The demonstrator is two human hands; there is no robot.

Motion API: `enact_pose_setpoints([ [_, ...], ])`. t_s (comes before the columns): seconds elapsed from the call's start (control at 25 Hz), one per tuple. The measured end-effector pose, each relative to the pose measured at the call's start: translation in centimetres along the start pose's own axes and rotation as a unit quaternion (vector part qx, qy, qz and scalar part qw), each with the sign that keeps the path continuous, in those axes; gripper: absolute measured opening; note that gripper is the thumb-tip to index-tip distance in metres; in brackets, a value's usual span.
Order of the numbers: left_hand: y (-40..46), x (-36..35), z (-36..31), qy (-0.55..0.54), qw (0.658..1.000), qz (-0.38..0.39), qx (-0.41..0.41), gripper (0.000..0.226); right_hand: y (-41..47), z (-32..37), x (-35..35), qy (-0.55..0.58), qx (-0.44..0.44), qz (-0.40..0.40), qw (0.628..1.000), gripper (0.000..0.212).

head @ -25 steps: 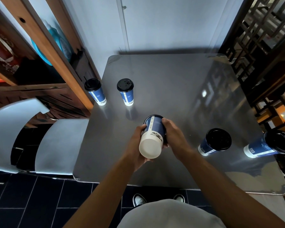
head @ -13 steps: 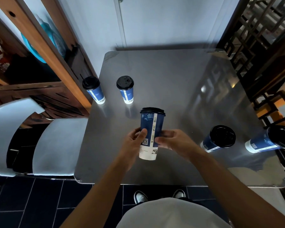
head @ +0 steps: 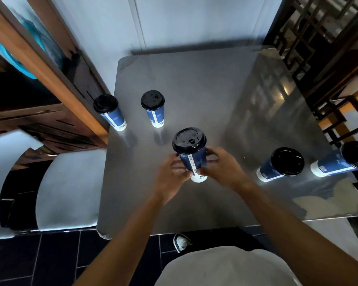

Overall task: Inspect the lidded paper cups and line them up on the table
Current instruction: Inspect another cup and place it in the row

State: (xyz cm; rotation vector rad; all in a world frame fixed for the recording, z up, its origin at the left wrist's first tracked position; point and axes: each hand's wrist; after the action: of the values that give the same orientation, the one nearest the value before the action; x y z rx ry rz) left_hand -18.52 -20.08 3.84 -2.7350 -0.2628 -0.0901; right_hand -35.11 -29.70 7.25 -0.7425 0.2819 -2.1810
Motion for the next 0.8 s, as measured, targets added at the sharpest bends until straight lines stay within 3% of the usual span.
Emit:
enact_pose_setpoints([
  [0.24, 5.8, -0.6, -0.9, 0.105, 0.993, -0.046, -0.034, 0.044, 4.8, -0.6, 1.7, -0.006, -0.004, -0.033, 0.999, 0.068],
  [0.52, 16.1, -0.7, -3.3, 0.156, 0.984, -0.091, 0.004, 0.042, 15.0, -1.4, 5.4, 0.002, 0.001, -0.07, 0.998, 0.054],
  [0.8, 25.4, -0.3, -4.1, 0.183, 0.98, -0.073, 0.009, 0.046, 23.7, -2.7, 8.9, 0.006, -0.033, -0.086, 0.996, 0.055],
])
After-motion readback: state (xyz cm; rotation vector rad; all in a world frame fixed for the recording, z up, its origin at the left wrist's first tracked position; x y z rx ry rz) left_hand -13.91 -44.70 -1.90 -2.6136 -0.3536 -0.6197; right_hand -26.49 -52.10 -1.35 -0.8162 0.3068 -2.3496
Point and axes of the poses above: each hand's wrist, its own y-axis towards the middle knuckle, its own x-axis out of the back of the hand, z = x × y, and after that the axes turned 12 degrees about z, right-handed
